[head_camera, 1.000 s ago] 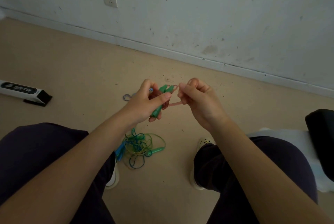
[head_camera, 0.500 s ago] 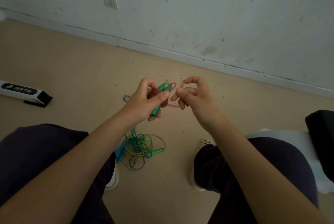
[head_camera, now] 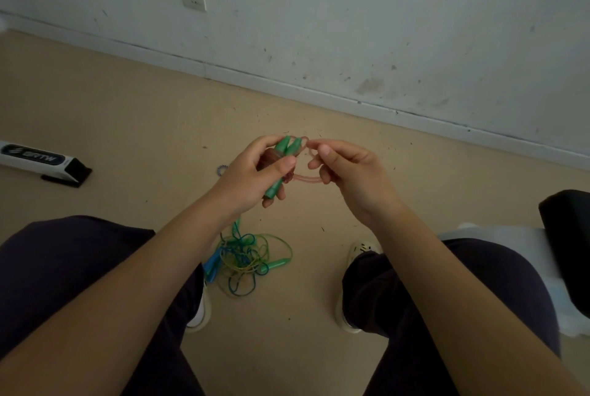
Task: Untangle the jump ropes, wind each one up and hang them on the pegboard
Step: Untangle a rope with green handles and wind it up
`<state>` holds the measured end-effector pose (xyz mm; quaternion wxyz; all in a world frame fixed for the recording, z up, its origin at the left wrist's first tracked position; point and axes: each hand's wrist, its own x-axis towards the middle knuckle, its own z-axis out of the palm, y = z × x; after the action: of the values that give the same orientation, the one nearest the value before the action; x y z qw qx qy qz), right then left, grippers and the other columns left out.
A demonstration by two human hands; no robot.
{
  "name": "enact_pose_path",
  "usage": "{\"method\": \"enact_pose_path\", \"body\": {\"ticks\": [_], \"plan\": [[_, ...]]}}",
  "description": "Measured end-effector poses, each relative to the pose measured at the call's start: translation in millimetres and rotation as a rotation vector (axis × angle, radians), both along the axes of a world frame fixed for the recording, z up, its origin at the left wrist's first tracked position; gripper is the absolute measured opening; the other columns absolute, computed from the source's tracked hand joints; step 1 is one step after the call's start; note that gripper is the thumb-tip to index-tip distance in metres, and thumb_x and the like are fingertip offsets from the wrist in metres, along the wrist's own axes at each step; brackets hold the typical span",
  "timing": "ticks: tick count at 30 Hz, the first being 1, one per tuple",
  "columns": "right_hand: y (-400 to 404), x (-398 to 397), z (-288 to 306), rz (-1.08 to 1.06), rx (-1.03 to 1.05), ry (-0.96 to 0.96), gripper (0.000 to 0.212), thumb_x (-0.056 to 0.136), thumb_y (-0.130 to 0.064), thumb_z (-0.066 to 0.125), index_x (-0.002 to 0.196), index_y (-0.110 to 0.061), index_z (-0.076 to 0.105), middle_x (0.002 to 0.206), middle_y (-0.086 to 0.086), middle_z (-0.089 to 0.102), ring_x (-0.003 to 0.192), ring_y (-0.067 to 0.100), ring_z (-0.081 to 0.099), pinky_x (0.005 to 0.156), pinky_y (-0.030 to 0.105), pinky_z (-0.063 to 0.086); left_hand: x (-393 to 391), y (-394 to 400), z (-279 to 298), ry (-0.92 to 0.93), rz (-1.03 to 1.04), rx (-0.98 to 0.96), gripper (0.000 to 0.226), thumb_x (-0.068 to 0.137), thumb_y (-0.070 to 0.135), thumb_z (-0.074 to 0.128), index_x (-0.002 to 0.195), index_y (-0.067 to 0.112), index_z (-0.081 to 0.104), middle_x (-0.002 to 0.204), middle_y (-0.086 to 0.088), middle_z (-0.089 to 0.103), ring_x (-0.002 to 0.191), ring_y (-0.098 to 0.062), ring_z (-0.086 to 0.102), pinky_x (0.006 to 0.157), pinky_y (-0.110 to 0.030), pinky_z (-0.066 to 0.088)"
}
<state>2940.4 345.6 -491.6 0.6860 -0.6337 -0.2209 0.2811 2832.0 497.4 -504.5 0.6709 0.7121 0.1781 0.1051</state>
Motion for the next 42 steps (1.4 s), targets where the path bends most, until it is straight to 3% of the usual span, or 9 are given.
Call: {"method": "enact_pose_path", "body": {"ticks": [6,10,19,28,32,38,42], "plan": [[0,1,2,-0.055,0.021,0.033,0.006,0.094,-0.002,0.058,0.096,-0.006,0.062,0.073,0.011,0.065,0.054,0.014,0.047,0.057,0.021,0.042,0,0,-1,-0.014,-0.039,0.022,0.044,0.096,0.019,0.062,0.139,0.019,0.049,0.089,-0.009,0.064,0.062,-0.021,0.064,0.049,-0.033,0.05],[0,1,2,-0.022,-0.005,0.03,0.01,0.091,0.002,0.062,0.101,-0.001,0.063,0.074,0.008,0.067,0.056,0.01,0.051,0.06,0.021,0.045,-1,0,0,-0.014,-0.028,-0.049,0.044,0.096,0.015,0.062,0.138,0.02,0.05,0.091,-0.011,0.062,0.063,-0.02,0.063,0.057,-0.037,0.056],[0,-3,5,0.002,-0.059,-0.1,0.019,0.095,-0.006,0.059,0.108,-0.006,0.046,0.083,0.012,0.073,0.057,0.022,0.062,0.062,0.028,0.052,-1,-2,4,0.002,-0.014,-0.233,0.041,0.097,0.018,0.06,0.137,0.021,0.052,0.092,-0.011,0.06,0.062,-0.019,0.062,0.054,-0.033,0.053],[6,-9,5,-0.122,-0.062,-0.159,0.014,0.087,-0.003,0.069,0.095,0.003,0.061,0.073,0.008,0.07,0.055,0.013,0.063,0.058,0.021,0.049,0,-6,11,-0.037,-0.079,-0.521,0.05,0.088,0.028,0.058,0.136,0.015,0.053,0.089,-0.015,0.058,0.058,-0.018,0.056,0.048,-0.028,0.046],[8,-10,6,-0.157,-0.12,-0.227,0.01,0.083,-0.007,0.075,0.086,-0.01,0.066,0.068,0.002,0.068,0.059,0.007,0.061,0.058,0.019,0.049,2,-7,12,-0.049,-0.09,-0.563,0.052,0.087,0.03,0.058,0.136,0.013,0.053,0.094,-0.018,0.058,0.057,-0.018,0.056,0.047,-0.027,0.045],[7,-12,10,-0.147,-0.165,-0.254,0.008,0.083,-0.007,0.075,0.085,-0.011,0.069,0.066,-0.002,0.065,0.061,0.004,0.06,0.061,0.019,0.05,2,-6,10,-0.048,-0.076,-0.568,0.05,0.087,0.031,0.057,0.134,0.013,0.055,0.1,-0.019,0.055,0.06,-0.018,0.056,0.048,-0.026,0.046],[5,-11,11,-0.183,-0.184,-0.283,0.007,0.084,-0.009,0.075,0.085,-0.013,0.069,0.068,-0.002,0.066,0.062,0.004,0.06,0.06,0.018,0.05,2,-6,10,-0.029,-0.081,-0.536,0.048,0.088,0.031,0.057,0.132,0.014,0.056,0.09,-0.015,0.063,0.058,-0.019,0.055,0.047,-0.026,0.044]]}}
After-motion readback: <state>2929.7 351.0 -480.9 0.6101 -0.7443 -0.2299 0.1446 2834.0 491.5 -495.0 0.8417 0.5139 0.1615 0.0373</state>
